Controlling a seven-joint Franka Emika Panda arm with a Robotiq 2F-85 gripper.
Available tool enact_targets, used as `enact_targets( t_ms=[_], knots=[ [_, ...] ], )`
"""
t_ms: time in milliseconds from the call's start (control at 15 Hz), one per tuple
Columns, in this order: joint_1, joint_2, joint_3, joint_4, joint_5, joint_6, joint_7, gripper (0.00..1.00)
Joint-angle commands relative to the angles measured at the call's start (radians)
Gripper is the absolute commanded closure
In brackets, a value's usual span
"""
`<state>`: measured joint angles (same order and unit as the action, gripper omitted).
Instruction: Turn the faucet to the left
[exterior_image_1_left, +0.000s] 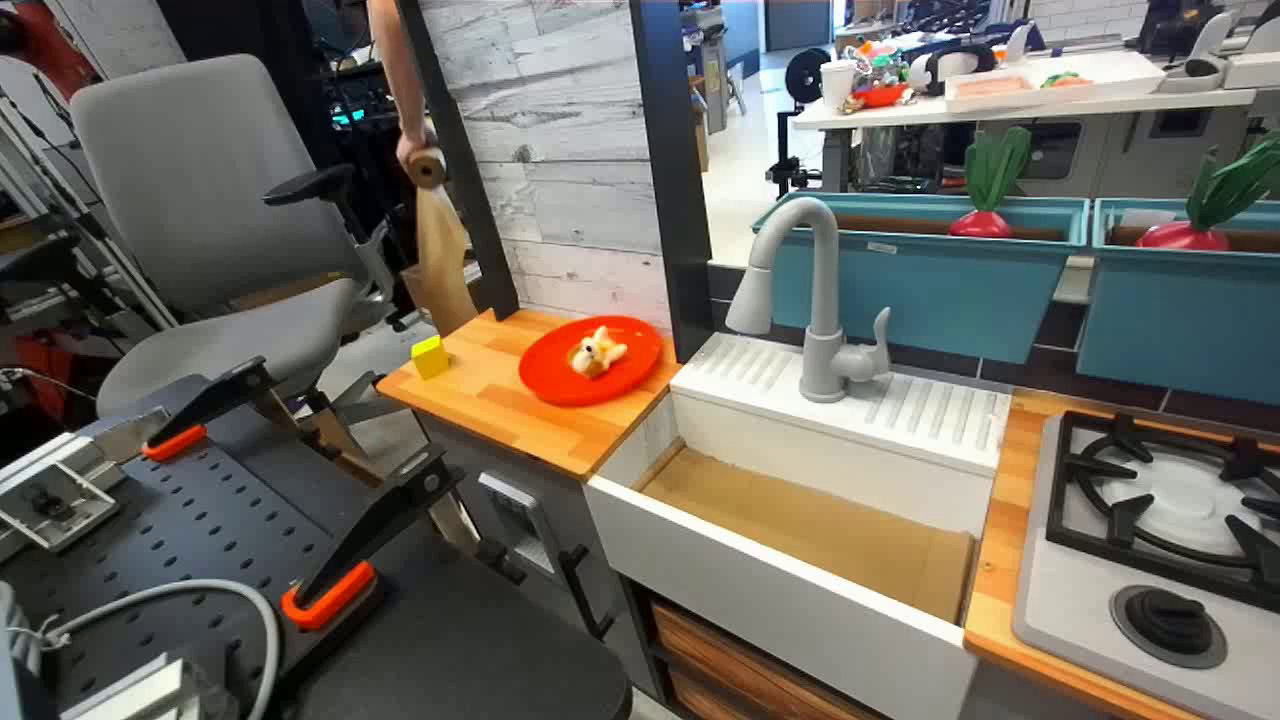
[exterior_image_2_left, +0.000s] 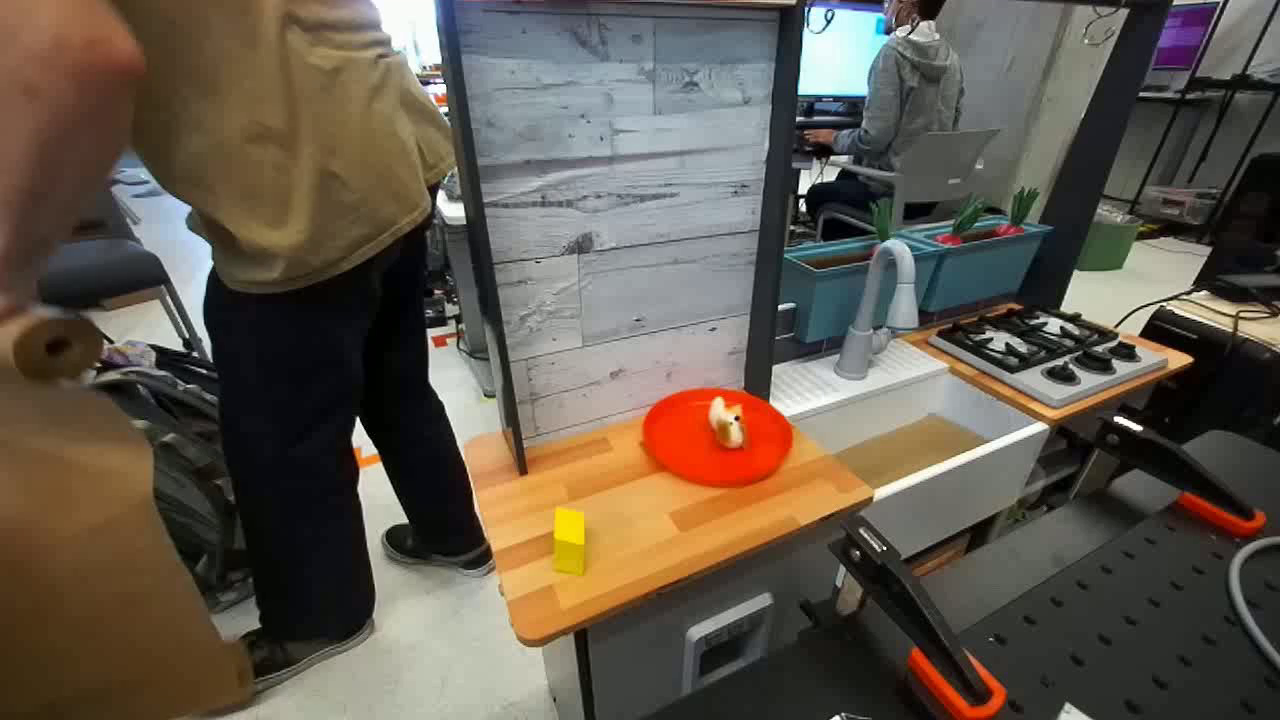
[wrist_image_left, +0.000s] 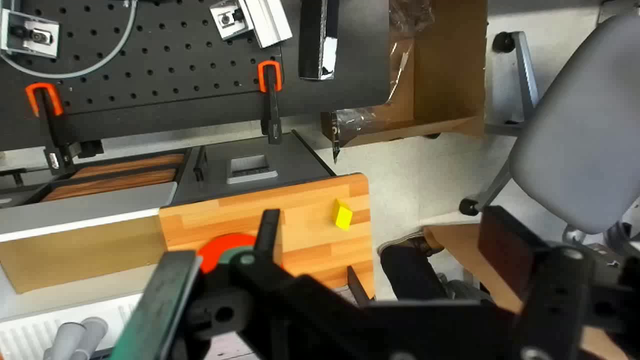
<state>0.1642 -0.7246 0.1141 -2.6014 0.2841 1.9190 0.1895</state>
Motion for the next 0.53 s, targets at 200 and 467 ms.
enact_targets(
  t_ms=[200, 467],
  knots=[
    [-0.014, -0.001, 0.011, 0.003, 0.007, -0.005, -0.007, 0.00],
    [-0.032, 0.000, 0.009, 0.002, -0.010, 0.028, -0.007, 0.00]
  ],
)
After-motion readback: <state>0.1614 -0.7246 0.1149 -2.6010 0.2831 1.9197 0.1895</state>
